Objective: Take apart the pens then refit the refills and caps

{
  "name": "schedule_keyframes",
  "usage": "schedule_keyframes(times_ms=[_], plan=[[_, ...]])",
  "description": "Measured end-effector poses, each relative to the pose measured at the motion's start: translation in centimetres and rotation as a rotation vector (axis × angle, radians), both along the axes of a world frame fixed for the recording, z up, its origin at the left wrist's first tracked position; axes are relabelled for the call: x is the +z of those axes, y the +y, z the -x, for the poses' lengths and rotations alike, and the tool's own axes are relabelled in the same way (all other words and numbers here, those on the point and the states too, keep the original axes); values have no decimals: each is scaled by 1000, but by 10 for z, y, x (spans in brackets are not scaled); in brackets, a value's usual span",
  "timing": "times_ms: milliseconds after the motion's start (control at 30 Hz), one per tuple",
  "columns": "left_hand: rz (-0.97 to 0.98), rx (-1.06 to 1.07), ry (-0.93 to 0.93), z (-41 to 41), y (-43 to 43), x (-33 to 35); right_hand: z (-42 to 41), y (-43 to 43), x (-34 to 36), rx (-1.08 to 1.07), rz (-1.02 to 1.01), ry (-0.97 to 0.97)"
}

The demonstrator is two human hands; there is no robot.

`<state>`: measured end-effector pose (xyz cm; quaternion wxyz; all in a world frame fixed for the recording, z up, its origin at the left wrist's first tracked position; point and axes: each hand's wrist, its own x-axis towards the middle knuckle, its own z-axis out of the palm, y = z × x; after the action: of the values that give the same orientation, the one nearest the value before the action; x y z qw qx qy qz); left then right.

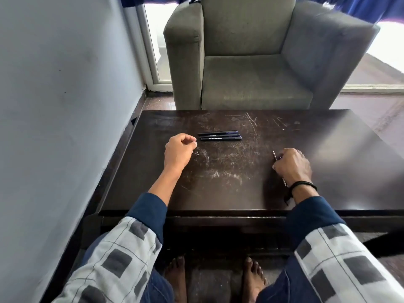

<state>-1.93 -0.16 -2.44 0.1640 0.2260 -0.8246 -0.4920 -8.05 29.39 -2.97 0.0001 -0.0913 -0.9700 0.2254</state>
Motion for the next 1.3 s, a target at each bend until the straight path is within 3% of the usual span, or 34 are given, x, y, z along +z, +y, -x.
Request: schedule_keyframes(times_ms=[233, 467, 833, 1033, 1167, 1300], plan=[[-8, -37, -43, -33, -3, 1, -12, -13, -3, 26, 77, 110], [-14, -67, -52, -46, 3, 4, -28, -36, -5, 126, 105, 89], [-51, 23, -79, -59, -26, 17, -78, -170, -5, 489, 137, 106], [21, 23, -177, -60, -35, 14, -85, -204, -14, 549, 90, 158], [15, -5, -170, -53, -28, 16, -79, -194, -14, 493, 286, 92], [-12, -20, -136, -50, -25, 22, -57, -173, 2, 255, 591, 55]])
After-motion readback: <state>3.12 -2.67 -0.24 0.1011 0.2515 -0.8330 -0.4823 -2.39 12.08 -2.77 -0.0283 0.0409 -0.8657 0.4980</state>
